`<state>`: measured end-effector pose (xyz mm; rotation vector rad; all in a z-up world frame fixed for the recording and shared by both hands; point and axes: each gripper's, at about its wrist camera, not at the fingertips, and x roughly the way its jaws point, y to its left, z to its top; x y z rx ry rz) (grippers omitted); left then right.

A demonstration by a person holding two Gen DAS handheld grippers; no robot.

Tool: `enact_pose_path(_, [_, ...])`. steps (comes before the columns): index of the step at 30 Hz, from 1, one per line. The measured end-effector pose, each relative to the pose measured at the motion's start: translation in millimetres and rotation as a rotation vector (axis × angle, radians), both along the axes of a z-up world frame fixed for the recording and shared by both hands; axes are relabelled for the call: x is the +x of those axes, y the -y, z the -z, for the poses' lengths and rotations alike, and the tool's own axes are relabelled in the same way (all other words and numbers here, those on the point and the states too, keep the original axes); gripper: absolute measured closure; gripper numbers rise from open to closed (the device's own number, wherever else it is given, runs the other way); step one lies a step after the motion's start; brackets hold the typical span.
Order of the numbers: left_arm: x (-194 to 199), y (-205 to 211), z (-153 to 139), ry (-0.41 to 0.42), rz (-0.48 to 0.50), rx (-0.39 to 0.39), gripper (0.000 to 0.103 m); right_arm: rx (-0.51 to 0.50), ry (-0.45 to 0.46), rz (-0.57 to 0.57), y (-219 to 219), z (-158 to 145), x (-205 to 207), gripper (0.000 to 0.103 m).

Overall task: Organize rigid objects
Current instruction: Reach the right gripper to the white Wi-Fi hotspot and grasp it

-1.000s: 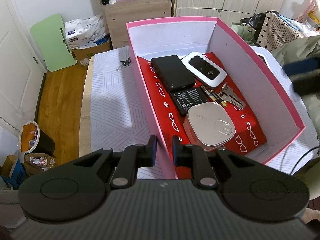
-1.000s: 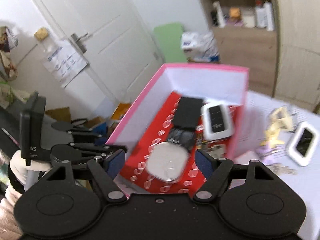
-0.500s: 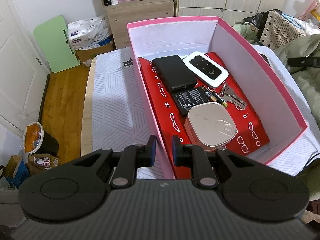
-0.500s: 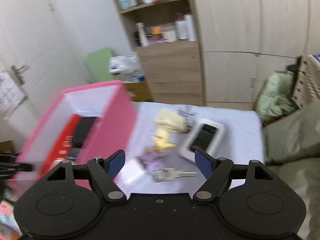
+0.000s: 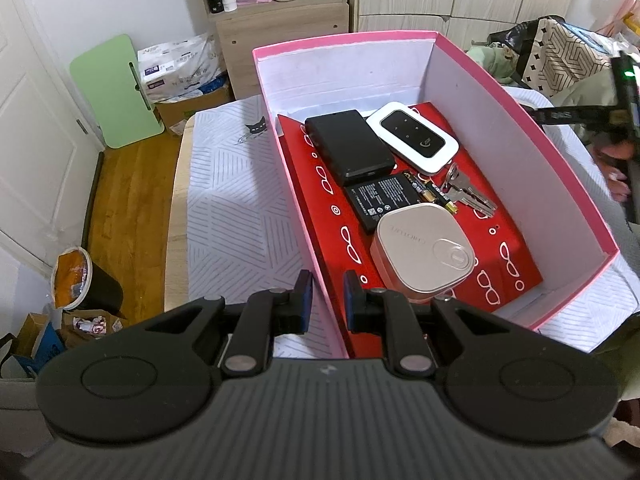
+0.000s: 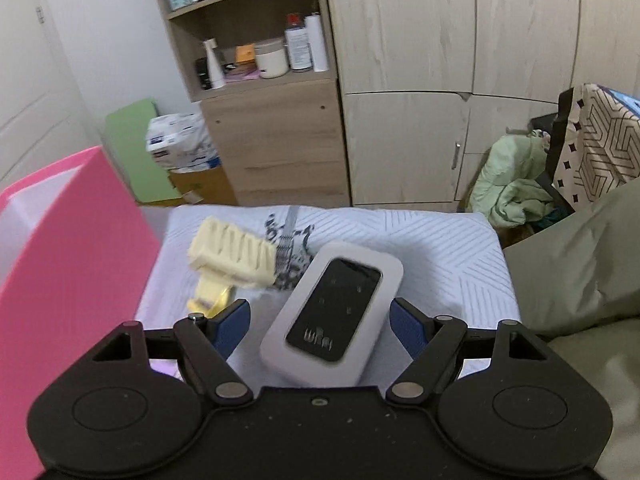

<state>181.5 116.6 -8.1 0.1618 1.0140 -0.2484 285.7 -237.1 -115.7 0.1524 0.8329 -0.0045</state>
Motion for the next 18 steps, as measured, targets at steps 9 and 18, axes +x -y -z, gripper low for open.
enact_pose_path(9, [1, -4, 0, -0.003, 0.007, -0.014, 0.089, -0.121, 0.028, -0.033, -11, 15, 1, 0.03])
enact_pose_path(18, [2, -4, 1, 0.002, 0.013, -0.015, 0.089, -0.094, -0.045, -0.108, 0, 6, -7, 0.029])
